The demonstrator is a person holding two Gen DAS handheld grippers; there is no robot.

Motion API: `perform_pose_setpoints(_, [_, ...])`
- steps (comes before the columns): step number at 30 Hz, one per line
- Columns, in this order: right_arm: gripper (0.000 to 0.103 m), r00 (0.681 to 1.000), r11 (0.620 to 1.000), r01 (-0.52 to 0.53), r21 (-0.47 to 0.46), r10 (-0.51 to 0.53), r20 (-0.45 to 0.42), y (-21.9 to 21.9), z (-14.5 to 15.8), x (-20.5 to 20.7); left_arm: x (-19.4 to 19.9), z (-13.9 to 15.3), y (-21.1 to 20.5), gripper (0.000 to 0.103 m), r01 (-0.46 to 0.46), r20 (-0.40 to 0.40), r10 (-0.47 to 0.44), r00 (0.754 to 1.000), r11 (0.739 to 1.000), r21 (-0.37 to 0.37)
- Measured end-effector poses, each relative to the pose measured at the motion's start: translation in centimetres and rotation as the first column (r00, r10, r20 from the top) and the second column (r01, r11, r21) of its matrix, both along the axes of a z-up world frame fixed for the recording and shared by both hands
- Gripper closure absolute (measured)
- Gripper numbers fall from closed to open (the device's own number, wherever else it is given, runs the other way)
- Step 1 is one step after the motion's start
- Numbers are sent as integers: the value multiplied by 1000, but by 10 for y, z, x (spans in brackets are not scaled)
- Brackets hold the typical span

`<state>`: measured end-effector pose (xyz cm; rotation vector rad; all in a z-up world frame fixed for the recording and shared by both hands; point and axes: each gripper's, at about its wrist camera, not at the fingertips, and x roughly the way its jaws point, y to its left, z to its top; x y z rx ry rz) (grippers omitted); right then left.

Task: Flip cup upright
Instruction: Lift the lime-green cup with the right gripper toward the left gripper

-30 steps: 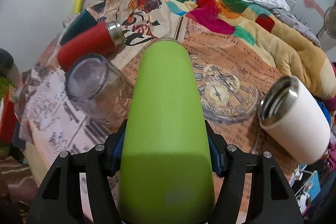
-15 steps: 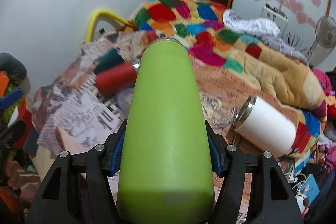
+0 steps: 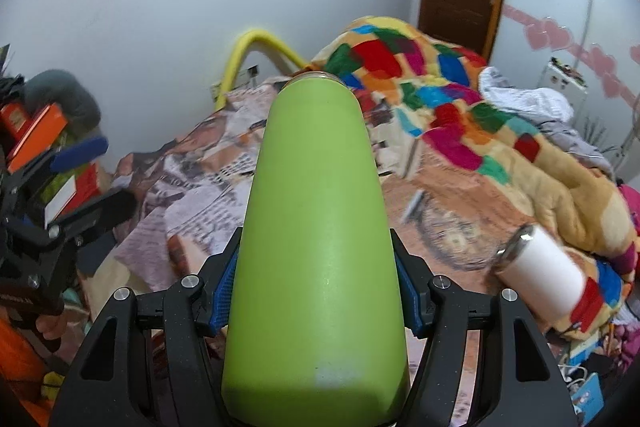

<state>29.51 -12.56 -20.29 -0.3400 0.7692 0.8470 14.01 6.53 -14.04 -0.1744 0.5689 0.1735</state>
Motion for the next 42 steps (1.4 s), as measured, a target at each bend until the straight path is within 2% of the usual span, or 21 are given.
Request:
perform_pose_setpoints(5, [41, 997, 999, -28, -41, 25, -67, 15, -39, -3, 2, -17, 9, 0, -18, -50, 17, 999, 1000, -23])
perform_pose_setpoints(9, [41, 993, 992, -44, -114, 31, -111, 29, -82, -4, 5, -36, 16, 0, -32, -101, 27, 995, 998, -51])
perform_pose_setpoints(14, [42, 994, 984, -49, -168, 32, -106, 34, -109, -6, 11, -59, 23, 0, -42, -163, 27, 986, 995, -90])
perform_pose_setpoints(24, [41, 993, 979, -70, -191, 51, -102, 34, -119, -9, 25, -87, 27, 0, -45, -225, 9, 974, 987, -155])
perform_pose_setpoints(32, [41, 985, 972, -75, -222, 38, -166, 35, -129, -5, 30, -92, 21, 0, -34, -260, -6, 966, 989, -147])
perform_pose_setpoints(38, [41, 980, 973, -80, -214, 38, -194, 33, -128, -5, 37, -99, 22, 0, -24, -299, -43, 953, 976, -217])
perform_pose_setpoints(42, [41, 980, 978, -81, -191, 43, -197, 27, -121, -6, 44, -105, 21, 4, -28, -331, -68, 941, 961, -275])
